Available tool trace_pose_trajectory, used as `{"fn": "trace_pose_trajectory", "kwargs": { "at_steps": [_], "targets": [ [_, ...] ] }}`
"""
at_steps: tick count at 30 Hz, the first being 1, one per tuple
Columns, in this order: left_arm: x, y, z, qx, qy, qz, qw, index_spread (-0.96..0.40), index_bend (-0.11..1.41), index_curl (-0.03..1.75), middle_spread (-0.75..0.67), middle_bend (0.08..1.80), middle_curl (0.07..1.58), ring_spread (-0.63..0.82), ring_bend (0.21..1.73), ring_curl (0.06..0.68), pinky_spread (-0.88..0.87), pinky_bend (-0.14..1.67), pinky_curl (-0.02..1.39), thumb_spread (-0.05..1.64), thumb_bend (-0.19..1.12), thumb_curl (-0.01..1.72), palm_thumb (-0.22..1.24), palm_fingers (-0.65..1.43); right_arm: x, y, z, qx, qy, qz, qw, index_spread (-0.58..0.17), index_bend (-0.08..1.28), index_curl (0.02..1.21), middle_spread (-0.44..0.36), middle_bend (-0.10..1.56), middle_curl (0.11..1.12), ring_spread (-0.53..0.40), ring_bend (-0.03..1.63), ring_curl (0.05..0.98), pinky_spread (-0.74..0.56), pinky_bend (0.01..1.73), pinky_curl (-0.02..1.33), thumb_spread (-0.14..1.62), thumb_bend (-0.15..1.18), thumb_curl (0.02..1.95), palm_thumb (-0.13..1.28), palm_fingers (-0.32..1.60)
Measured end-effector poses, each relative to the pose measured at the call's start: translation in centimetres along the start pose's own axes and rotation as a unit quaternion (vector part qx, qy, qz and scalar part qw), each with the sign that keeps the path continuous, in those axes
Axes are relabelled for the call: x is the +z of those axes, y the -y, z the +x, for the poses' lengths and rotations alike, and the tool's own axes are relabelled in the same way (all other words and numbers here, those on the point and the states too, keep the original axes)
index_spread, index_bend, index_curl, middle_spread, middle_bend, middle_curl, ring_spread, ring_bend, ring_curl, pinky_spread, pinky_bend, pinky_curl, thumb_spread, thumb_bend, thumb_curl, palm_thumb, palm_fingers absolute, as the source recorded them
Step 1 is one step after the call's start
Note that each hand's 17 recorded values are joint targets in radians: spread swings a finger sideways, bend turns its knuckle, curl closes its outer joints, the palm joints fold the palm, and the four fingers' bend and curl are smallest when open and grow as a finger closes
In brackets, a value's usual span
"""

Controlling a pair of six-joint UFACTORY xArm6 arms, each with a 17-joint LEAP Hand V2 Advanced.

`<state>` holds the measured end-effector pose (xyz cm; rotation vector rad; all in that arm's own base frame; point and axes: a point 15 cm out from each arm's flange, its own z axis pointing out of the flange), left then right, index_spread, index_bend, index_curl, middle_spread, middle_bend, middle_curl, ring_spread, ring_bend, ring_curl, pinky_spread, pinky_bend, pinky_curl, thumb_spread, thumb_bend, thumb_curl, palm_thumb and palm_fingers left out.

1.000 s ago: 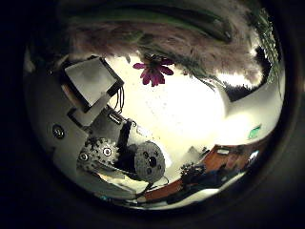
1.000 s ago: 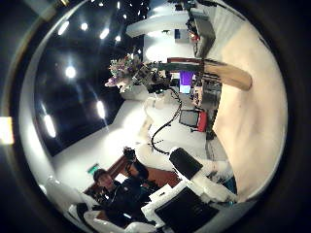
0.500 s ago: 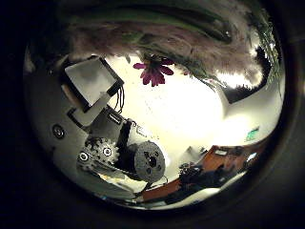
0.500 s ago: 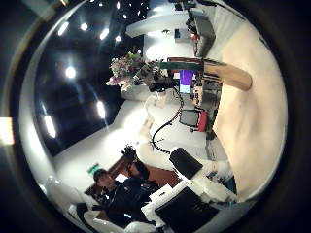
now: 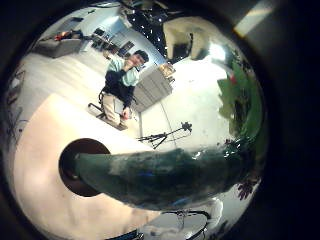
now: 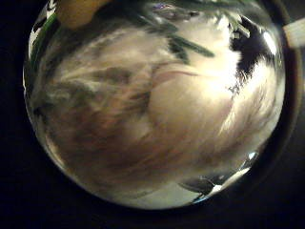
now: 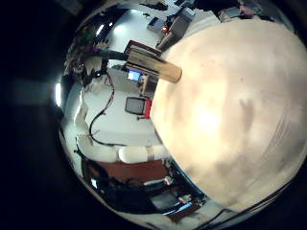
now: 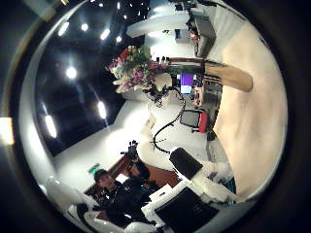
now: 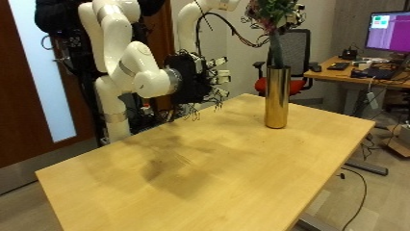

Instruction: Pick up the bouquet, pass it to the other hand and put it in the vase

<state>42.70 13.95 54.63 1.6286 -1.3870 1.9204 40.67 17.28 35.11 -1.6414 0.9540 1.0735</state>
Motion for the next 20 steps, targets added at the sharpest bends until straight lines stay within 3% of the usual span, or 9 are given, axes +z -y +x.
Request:
{"fn": "trace_pose_trajectory", "kwargs": {
  "at_steps": [5, 20],
  "targets": [
    [-1.3, -0.2, -0.1, -0.001, 0.018, 0.007, 0.9998, 0.23, 0.09, 0.27, 0.59, 0.15, 0.28, 0.61, 0.49, 0.201, 0.64, 0.31, 0.31, 0.73, -0.04, 0.35, 0.21, -0.21, 0.0, 0.1, -0.1, -0.002, 0.0, -0.001, 1.0, -0.359, 0.15, 0.22, 0.061, 0.18, 0.27, 0.2, 0.37, 0.267, 0.43, 0.54, 0.31, 0.98, -0.03, 0.38, 0.63, -0.04],
    [-6.1, -4.2, 1.5, 0.001, 0.037, 0.02, 0.9991, 0.19, 0.12, 0.13, 0.59, 0.16, 0.16, 0.63, 0.41, 0.193, 0.63, 0.25, 0.3, 0.71, -0.04, 0.34, 0.2, -0.16, -1.0, 0.0, -0.7, -0.006, 0.004, 0.003, 1.0, -0.352, 0.15, 0.23, 0.061, 0.18, 0.27, 0.199, 0.37, 0.267, 0.44, 0.55, 0.31, 0.98, -0.03, 0.38, 0.64, -0.03]
  ]
}}
